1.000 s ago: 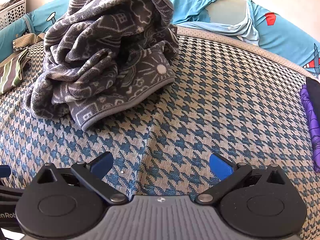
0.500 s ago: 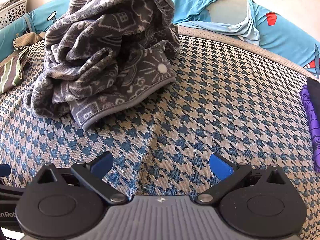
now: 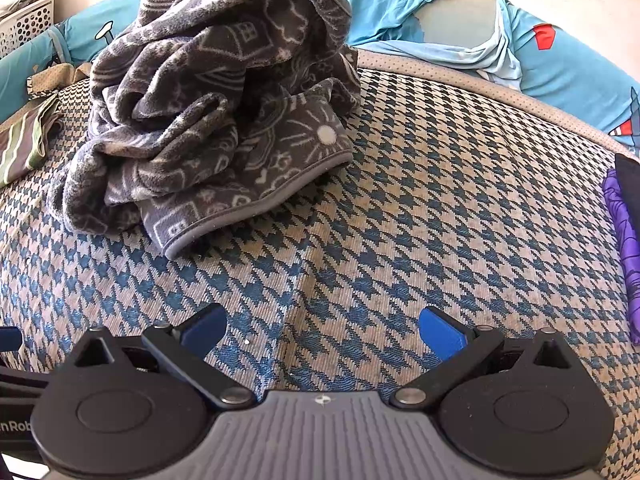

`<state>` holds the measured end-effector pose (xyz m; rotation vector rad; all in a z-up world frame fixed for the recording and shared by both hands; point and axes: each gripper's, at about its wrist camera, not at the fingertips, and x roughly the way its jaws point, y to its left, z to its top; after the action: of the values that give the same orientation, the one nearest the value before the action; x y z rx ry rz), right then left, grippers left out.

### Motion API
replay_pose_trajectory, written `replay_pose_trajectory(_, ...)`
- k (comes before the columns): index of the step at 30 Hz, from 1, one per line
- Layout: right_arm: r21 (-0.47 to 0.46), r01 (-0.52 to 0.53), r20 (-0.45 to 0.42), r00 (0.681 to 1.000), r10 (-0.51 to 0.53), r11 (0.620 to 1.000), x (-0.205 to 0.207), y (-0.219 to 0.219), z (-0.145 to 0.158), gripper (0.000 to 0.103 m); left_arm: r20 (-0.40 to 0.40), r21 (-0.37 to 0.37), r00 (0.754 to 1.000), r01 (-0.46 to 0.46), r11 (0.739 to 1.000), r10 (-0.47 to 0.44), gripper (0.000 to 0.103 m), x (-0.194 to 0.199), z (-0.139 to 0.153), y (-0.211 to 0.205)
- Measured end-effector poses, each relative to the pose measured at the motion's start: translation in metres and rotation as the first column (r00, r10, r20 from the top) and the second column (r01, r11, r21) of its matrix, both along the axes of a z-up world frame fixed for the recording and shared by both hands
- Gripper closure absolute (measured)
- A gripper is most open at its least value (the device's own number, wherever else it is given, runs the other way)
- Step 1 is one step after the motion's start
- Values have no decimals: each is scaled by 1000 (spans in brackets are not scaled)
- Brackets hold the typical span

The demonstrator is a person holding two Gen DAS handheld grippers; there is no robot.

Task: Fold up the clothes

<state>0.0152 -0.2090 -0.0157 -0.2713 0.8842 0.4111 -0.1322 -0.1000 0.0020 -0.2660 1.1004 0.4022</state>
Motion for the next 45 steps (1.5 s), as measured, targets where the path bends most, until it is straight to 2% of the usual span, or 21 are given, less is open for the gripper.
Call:
replay_pose_trajectory(39, 2, -3, 3, 1000, 3, 1000, -2, 2, 2, 0, -1, 3, 1000, 12, 1000, -12, 0, -7, 2, -56)
replay_pose_trajectory(41, 2, -3, 3, 1000, 3, 1000, -2, 2, 1, 0, 0, 3, 1000, 16, 1000, -16, 0, -24, 5, -59)
replay_pose_trajectory(45, 4, -3, 4, 1000, 3, 1000, -2, 2, 1, 0, 1, 5, 1000, 17, 1000, -17, 0, -29, 6, -66)
